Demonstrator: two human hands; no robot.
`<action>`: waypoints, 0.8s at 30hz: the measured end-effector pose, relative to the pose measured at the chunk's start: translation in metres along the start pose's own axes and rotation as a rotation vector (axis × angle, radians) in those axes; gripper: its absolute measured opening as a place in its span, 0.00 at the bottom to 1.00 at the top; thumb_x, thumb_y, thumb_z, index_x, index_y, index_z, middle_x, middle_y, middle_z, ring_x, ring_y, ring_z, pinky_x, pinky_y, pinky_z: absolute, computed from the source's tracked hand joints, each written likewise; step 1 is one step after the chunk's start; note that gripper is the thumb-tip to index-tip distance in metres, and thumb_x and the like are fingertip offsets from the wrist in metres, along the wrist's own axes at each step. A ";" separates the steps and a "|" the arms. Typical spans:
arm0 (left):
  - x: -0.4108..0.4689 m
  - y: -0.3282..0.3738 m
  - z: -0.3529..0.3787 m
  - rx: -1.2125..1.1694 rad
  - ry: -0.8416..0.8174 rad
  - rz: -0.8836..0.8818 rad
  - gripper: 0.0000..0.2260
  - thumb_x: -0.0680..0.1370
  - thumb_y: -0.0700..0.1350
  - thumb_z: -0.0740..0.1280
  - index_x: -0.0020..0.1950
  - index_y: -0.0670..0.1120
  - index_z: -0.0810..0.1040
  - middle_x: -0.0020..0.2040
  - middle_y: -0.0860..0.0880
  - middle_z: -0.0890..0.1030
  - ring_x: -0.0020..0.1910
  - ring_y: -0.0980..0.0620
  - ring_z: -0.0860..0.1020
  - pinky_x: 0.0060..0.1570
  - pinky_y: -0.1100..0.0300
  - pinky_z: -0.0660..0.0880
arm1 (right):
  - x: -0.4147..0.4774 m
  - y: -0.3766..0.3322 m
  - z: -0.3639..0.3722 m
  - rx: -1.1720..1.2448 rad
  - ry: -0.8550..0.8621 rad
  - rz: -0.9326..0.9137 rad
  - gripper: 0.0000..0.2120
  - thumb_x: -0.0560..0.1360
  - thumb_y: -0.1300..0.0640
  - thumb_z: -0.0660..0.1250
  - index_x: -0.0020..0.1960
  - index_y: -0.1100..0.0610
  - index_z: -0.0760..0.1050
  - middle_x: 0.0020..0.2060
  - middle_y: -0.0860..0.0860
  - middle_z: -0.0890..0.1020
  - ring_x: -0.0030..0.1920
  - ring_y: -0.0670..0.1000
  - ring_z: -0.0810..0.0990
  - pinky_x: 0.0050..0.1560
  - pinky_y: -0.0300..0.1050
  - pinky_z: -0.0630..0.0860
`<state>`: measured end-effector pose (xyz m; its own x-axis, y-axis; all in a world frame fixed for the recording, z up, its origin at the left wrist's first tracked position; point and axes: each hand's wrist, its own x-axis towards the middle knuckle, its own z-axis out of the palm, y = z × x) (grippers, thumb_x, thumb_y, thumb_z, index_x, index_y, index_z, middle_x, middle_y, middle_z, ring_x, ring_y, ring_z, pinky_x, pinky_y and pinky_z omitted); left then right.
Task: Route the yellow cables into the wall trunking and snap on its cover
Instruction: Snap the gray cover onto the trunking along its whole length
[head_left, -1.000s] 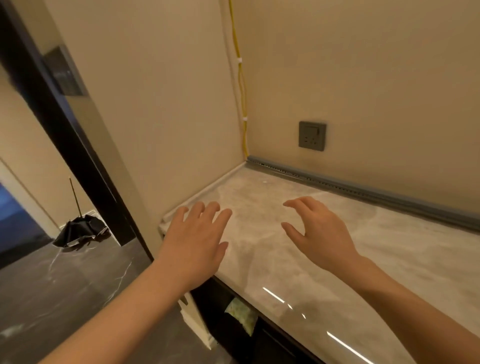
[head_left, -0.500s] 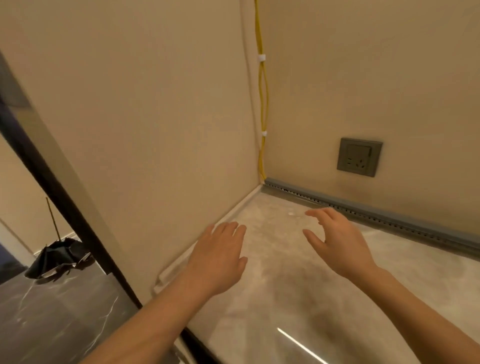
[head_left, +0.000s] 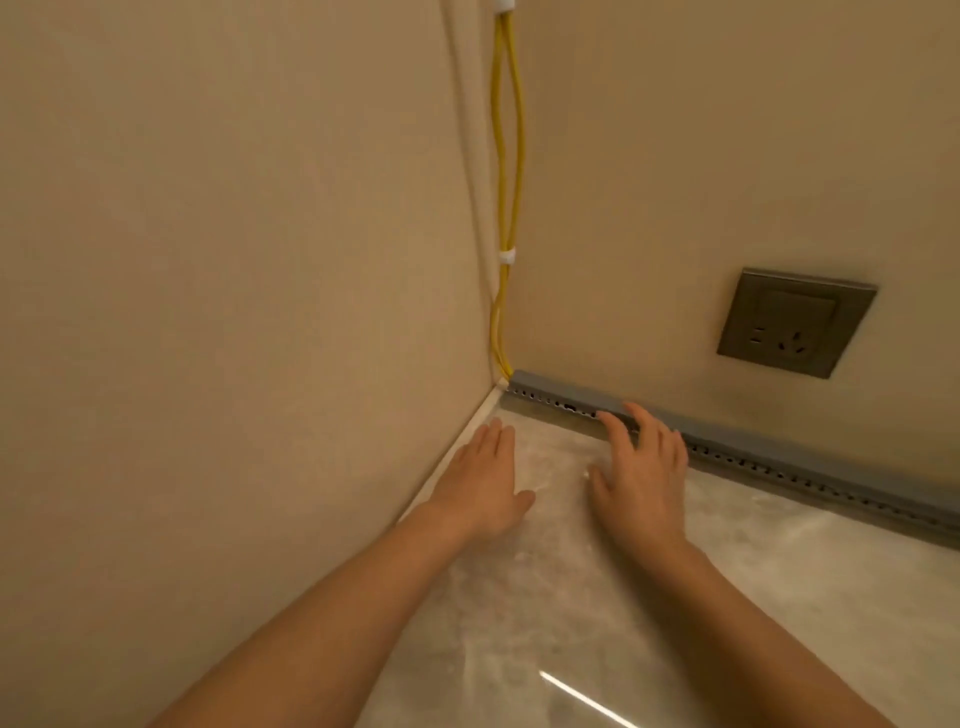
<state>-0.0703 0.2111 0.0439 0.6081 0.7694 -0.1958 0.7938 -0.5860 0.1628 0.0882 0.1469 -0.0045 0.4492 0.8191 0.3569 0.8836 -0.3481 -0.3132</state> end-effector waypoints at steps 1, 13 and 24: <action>0.012 -0.003 0.001 0.004 0.007 0.019 0.35 0.80 0.55 0.57 0.77 0.41 0.42 0.78 0.43 0.42 0.77 0.48 0.43 0.74 0.55 0.45 | 0.004 -0.003 0.008 -0.016 0.014 0.026 0.29 0.71 0.55 0.68 0.71 0.52 0.64 0.71 0.54 0.62 0.71 0.57 0.58 0.73 0.56 0.49; 0.108 -0.028 0.004 0.139 0.332 0.201 0.31 0.80 0.58 0.48 0.77 0.43 0.44 0.78 0.47 0.42 0.76 0.51 0.39 0.74 0.54 0.39 | 0.055 0.009 0.045 -0.113 0.263 -0.054 0.23 0.68 0.59 0.73 0.62 0.50 0.76 0.57 0.57 0.79 0.58 0.59 0.72 0.59 0.53 0.60; 0.121 -0.029 0.016 0.434 0.496 0.204 0.33 0.73 0.59 0.65 0.71 0.40 0.67 0.70 0.43 0.71 0.70 0.46 0.69 0.71 0.46 0.58 | 0.073 0.023 0.048 0.084 0.322 -0.092 0.15 0.67 0.53 0.70 0.53 0.50 0.81 0.43 0.52 0.78 0.47 0.52 0.68 0.44 0.42 0.54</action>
<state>-0.0191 0.3173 0.0005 0.7511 0.5978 0.2800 0.6593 -0.7007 -0.2726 0.1345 0.2203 -0.0278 0.3983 0.6546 0.6425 0.9145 -0.2294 -0.3333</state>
